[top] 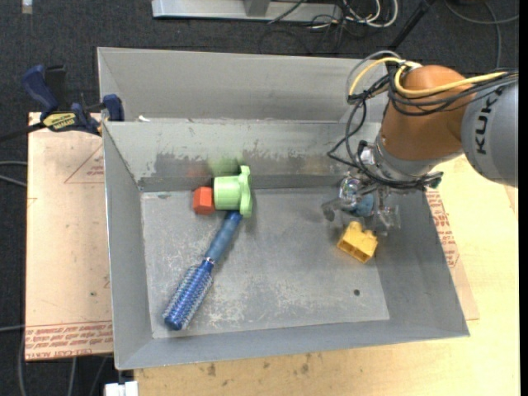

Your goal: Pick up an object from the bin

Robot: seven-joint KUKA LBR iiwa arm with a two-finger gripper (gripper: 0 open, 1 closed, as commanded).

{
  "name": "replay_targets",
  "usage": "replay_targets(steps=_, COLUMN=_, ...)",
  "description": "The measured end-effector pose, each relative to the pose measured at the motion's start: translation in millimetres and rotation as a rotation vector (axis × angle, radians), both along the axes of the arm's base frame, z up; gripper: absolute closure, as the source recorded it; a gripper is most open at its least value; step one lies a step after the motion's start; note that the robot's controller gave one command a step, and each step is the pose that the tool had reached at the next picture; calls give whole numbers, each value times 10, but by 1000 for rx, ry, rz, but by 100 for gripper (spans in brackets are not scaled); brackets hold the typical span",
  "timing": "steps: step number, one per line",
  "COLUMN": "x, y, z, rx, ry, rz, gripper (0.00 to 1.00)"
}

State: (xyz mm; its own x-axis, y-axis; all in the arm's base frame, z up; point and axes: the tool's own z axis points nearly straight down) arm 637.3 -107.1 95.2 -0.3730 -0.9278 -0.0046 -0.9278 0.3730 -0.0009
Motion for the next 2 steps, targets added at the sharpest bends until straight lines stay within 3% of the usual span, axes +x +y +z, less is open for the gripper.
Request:
replay_targets(steps=1, x=-262, y=32, z=-237, rx=3, ry=0, rz=126, gripper=0)
replay_targets(steps=2, x=-263, y=26, z=-236, rx=3, ry=0, rz=125, gripper=100)
